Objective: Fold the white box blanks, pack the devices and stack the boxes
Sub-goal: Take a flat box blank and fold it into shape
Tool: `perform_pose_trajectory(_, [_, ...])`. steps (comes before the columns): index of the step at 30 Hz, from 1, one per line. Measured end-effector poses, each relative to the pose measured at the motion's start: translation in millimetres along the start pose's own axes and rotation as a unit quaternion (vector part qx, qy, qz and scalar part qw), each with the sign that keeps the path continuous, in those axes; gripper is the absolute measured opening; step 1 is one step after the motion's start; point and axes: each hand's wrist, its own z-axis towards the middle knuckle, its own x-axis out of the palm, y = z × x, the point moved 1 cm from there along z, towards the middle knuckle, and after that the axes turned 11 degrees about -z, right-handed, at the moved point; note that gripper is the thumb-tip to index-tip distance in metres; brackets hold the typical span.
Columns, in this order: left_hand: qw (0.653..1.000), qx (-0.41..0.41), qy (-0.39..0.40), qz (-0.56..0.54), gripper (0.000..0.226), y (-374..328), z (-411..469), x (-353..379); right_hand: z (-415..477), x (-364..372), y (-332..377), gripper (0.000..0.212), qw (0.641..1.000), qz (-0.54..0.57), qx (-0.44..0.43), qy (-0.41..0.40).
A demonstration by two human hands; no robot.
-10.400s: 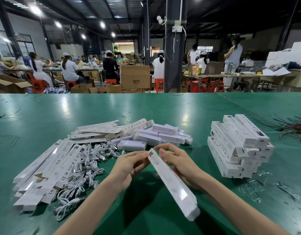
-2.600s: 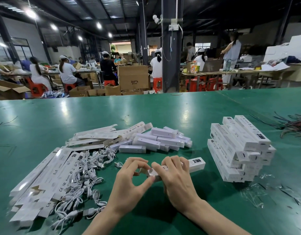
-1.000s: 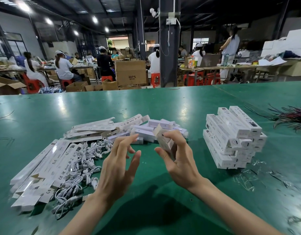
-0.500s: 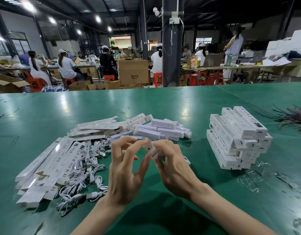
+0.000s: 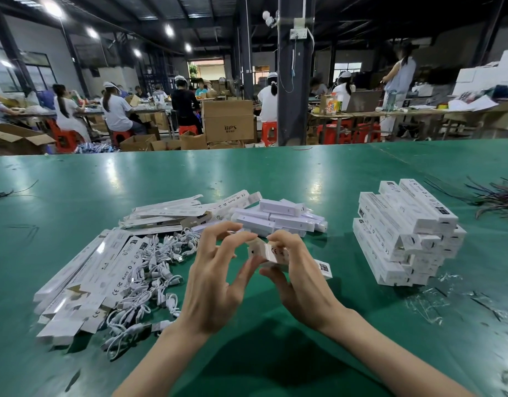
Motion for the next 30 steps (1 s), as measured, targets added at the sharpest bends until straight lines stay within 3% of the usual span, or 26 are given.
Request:
perform_pose_trajectory(7, [0.996, 0.067, 0.002, 0.053, 0.021, -1, 1, -1, 3, -4, 0, 0.057, 1.0, -0.004, -0.006, 0.026])
perform_pose_trajectory(13, [0.997, 0.025, 0.008, 0.067, 0.032, -1, 0, -1, 5, -6, 3, 0.061, 0.998, 0.015, 0.028, 0.059])
perform_pose_trajectory(17, [0.999, 0.013, 0.026, 0.033, 0.028, 0, -2, 1, 7, -7, 6, 0.062, 0.997, 0.01, 0.027, 0.066])
perform_pose_trajectory(22, [0.998, 0.025, 0.044, 0.023, 0.022, 2, -4, 3, 10, -11, 5, 0.063, 0.991, 0.042, 0.085, 0.097])
perform_pose_trajectory(30, [1.0, 0.0, 0.026, -0.011, 0.017, 4, -1, 0, 17, -22, 8, 0.039, 0.981, 0.123, 0.095, 0.118])
